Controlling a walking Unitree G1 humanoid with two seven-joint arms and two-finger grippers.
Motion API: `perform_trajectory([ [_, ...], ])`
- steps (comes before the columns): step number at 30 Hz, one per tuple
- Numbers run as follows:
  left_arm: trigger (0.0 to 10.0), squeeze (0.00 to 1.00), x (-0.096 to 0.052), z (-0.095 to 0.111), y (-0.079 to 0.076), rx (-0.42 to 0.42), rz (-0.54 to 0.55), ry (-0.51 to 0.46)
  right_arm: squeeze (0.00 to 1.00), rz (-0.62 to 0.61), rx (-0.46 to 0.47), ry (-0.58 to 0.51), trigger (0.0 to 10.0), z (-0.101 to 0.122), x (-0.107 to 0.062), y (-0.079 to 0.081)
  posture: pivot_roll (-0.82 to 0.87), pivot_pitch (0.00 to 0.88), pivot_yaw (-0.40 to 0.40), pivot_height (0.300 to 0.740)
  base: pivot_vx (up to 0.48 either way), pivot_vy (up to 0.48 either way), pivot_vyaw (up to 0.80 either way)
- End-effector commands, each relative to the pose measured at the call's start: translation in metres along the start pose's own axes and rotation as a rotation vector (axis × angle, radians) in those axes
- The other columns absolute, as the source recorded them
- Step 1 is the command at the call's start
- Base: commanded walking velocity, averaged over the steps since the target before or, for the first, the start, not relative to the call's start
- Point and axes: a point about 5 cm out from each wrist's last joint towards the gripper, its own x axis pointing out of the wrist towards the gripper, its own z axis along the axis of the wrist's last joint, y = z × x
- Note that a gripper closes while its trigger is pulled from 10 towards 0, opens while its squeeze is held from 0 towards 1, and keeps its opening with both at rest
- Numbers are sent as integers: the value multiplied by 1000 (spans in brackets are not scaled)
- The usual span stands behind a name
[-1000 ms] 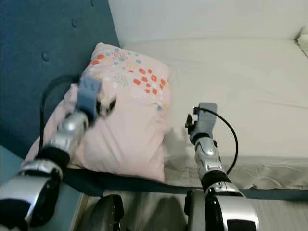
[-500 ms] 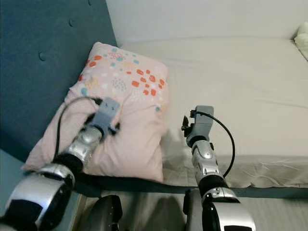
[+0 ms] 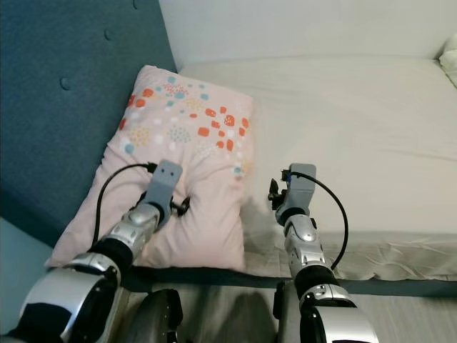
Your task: Clean up the room
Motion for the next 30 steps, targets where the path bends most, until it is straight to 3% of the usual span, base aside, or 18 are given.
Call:
perform_trajectory([
  [1,10000,0,1,16,-2,-30,-61,-87,0,6,20,-3,10000,0,0,2,34,272,17,583,0,0,0],
  [2,10000,0,1,29,1,-20,-78,-149,0,12,22,-13,10000,2,0,2,35,258,12,583,0,0,0],
  [6,10000,0,-3,46,10,-5,-76,-232,0,33,24,-27,10000,3,-1,1,38,250,5,583,0,0,0],
  [11,10000,0,-4,36,12,54,-38,-205,0,28,18,-13,10000,-3,-6,-4,35,239,4,583,0,0,0],
  [14,10000,0,-5,11,6,74,-12,-135,0,16,12,-4,10000,-7,-9,-7,28,234,7,583,0,0,0],
  [16,10000,0,-7,-18,-10,141,-47,-8,0,7,6,11,10000,-10,-11,-9,23,227,8,583,0,0,0],
  [17,10000,0,-7,-18,-10,141,-47,-8,0,7,6,11,10000,-10,-11,-9,23,227,8,583,0,0,0],
  [20,10000,0,-10,-40,-30,241,-126,60,0,2,0,24,10000,-13,-13,-11,21,233,6,583,0,0,0],
  [23,10000,0,-6,-29,-36,172,-99,3,0,-7,-6,23,10000,-12,-13,-13,15,229,9,583,0,0,0],
  [27,10000,0,0,15,-9,18,63,-147,0,-32,-5,-11,10000,-2,-9,-18,18,196,6,583,0,0,0],
  [28,10000,0,0,15,-9,18,63,-147,0,-32,-5,-11,10000,-2,-9,-18,18,196,6,583,0,0,0],
  [30,10000,0,-2,24,13,-56,161,-156,0,-36,-21,-1,10000,-1,-9,-20,20,179,3,583,0,0,0],
])
